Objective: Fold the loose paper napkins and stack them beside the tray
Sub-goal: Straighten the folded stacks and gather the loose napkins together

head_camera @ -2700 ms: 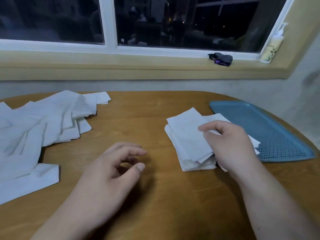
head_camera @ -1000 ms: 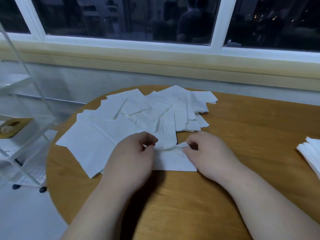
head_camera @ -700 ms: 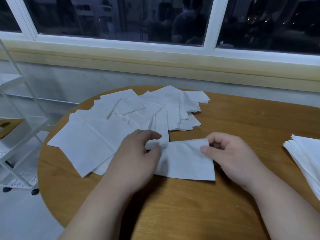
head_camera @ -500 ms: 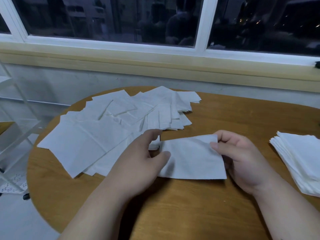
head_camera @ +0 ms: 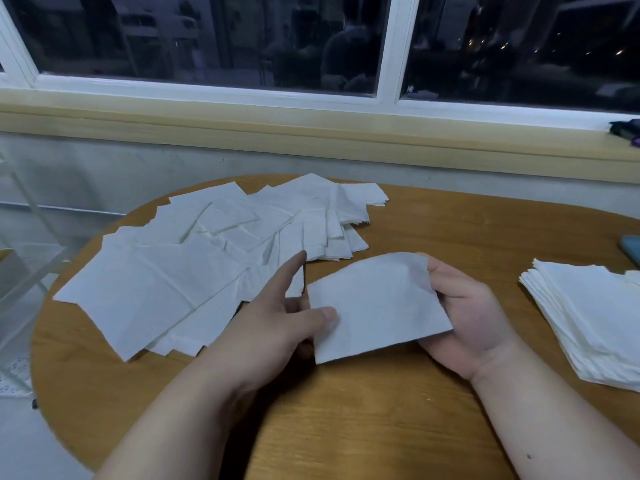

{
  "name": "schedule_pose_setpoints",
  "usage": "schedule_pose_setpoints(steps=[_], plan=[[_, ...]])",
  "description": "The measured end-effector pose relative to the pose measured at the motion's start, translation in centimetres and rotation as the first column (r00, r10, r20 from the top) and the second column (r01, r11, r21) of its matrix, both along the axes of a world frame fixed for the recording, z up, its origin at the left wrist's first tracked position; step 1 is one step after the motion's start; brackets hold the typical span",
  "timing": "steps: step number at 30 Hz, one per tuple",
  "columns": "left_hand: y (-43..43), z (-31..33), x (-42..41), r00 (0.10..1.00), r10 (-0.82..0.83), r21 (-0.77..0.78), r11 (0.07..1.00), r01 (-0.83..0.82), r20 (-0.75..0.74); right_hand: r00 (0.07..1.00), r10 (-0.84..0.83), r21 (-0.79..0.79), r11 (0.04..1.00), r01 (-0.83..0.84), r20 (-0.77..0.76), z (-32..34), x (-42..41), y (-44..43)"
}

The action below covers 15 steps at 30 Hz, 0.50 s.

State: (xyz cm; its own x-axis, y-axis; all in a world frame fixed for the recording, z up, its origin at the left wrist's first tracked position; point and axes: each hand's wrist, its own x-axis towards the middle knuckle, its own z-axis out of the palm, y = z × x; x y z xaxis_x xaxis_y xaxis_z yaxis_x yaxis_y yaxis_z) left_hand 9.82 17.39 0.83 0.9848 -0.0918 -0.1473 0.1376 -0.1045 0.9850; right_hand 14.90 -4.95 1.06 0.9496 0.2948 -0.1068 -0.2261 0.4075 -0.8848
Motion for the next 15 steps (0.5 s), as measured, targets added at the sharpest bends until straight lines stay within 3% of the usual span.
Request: schedule_pose_setpoints(steps=[6,10,13,15], plan=[[0.6,-0.2,-0.2,0.994,0.063,-0.019,0.998,-0.061,0.089,1.000,0.012,-0.053,0.998,-0.013,-0.021,0.1,0.2,0.9],[1.2,0.2,-0.8,0.983,0.057,0.134,0.988,-0.082,0.177,0.999,0.006,-0.166,0.986,0.002,0.049,0.2,-0.4,1.4],[1.7,0.6,-1.6,0.994,-0.054,0.152,0.988,0.039,0.096,0.991,0.033,-0.342,0.940,0.013,0.129,-0.1,-0.9,2.1],[2.1,0.6,-1.9,0.988,-0.150,0.120,0.982,0.144,0.043,0.986,0.072,-0.378,0.926,-0.010,0.150,-0.4,-1.3,2.6]])
